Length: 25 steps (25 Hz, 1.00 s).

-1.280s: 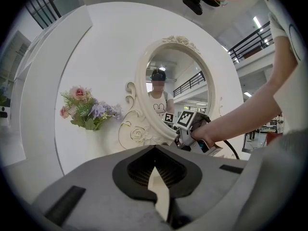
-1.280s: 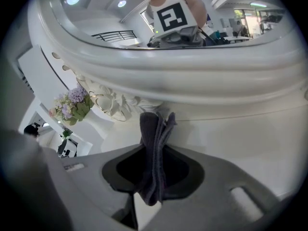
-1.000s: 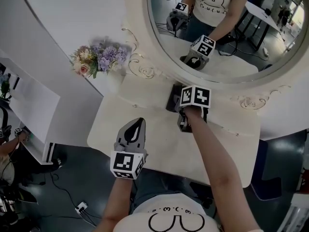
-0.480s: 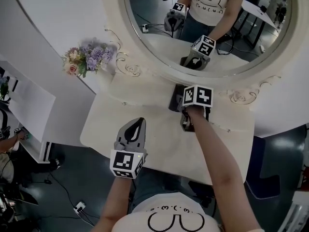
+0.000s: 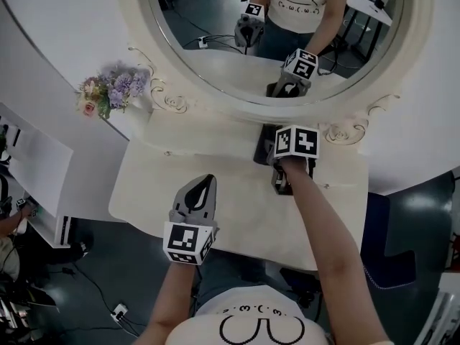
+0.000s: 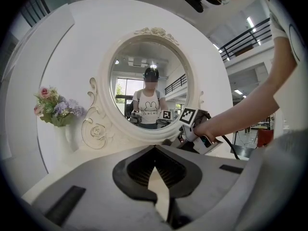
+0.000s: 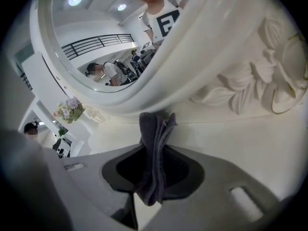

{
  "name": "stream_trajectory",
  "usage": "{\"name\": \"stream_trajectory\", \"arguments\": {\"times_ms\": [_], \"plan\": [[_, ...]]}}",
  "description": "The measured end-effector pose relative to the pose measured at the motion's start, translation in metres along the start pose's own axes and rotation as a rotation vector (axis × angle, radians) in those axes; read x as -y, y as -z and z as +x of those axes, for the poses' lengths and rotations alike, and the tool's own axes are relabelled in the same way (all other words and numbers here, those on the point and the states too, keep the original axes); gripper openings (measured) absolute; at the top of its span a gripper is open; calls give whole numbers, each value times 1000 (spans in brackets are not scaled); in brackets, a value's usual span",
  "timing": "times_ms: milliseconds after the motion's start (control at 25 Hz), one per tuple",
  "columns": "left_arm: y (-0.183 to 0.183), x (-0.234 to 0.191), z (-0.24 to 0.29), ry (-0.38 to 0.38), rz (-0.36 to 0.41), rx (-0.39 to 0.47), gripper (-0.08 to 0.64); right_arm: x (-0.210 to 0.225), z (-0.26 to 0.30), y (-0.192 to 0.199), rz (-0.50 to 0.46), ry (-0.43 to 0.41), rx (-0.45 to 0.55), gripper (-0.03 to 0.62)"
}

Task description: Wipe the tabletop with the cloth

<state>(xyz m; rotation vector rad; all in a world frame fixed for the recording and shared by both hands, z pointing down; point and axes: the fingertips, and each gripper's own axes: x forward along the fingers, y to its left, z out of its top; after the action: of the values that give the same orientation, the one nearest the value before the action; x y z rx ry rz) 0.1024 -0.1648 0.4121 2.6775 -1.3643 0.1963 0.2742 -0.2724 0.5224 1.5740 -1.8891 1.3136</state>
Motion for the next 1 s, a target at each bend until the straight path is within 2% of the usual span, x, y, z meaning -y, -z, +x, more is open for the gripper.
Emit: {"name": "stream_trajectory", "arguments": {"times_ms": [560, 1000], "plan": [[4, 45, 19, 43, 9, -8, -3, 72, -43, 4, 44, 27, 33, 94], [1, 83, 31, 91, 29, -5, -3, 146, -90, 8, 84, 100, 66, 94]]}}
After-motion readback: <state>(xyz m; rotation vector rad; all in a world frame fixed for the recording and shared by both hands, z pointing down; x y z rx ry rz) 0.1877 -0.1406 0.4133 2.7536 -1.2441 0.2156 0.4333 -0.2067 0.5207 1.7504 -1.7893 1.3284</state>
